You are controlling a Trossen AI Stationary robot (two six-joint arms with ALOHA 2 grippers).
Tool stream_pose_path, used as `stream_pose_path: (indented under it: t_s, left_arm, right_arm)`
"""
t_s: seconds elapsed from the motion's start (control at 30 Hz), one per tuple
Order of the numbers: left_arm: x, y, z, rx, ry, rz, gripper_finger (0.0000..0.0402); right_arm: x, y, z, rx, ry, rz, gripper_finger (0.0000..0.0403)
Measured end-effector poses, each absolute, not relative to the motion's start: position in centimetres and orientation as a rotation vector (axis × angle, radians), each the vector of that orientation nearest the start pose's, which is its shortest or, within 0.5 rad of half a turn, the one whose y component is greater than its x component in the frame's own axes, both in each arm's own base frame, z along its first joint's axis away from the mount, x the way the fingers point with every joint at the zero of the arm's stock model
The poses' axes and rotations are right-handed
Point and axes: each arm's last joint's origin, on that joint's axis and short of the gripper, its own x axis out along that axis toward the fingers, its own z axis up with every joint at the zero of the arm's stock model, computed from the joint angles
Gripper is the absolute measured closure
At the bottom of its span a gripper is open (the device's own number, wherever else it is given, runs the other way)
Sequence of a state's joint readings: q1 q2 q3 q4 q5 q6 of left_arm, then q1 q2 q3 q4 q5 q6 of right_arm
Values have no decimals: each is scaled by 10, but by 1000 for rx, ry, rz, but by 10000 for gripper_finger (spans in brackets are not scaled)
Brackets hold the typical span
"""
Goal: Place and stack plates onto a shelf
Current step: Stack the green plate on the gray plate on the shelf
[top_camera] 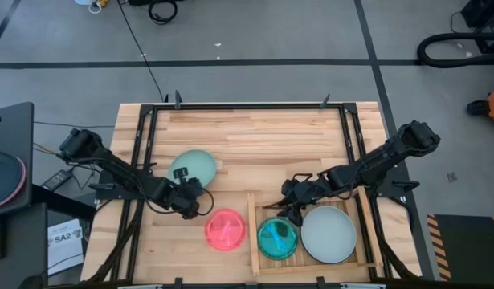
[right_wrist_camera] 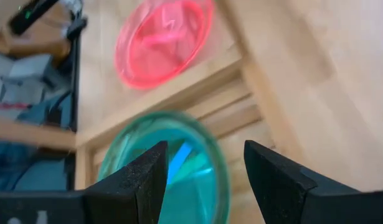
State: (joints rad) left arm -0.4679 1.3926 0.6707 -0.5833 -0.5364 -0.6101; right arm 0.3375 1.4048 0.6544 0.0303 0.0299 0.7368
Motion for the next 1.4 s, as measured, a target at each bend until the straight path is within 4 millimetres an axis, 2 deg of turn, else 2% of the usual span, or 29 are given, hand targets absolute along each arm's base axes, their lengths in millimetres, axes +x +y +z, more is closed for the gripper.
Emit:
stream_pose_path:
  t_s: [0.6,0.77,0.93,1.1,1.4]
  left_arm:
    - [215,-86,169,151,853,532,383]
    - [220,-78,171,195,800,597,383]
    - [233,-65,177,261,750,624,383]
    - [247,-50,183,369,729,614,383]
    - [259,-24,190,737,824,545,383]
  right_arm:
    - [273,33,185,612,572,-249,187]
    - [277,17,189,626,493,-323,187]
    - [280,0,194,650,414,-369,187]
    - [283,-17,200,674,323,-397,187]
    - [285,-44,214,723,139,-436,187]
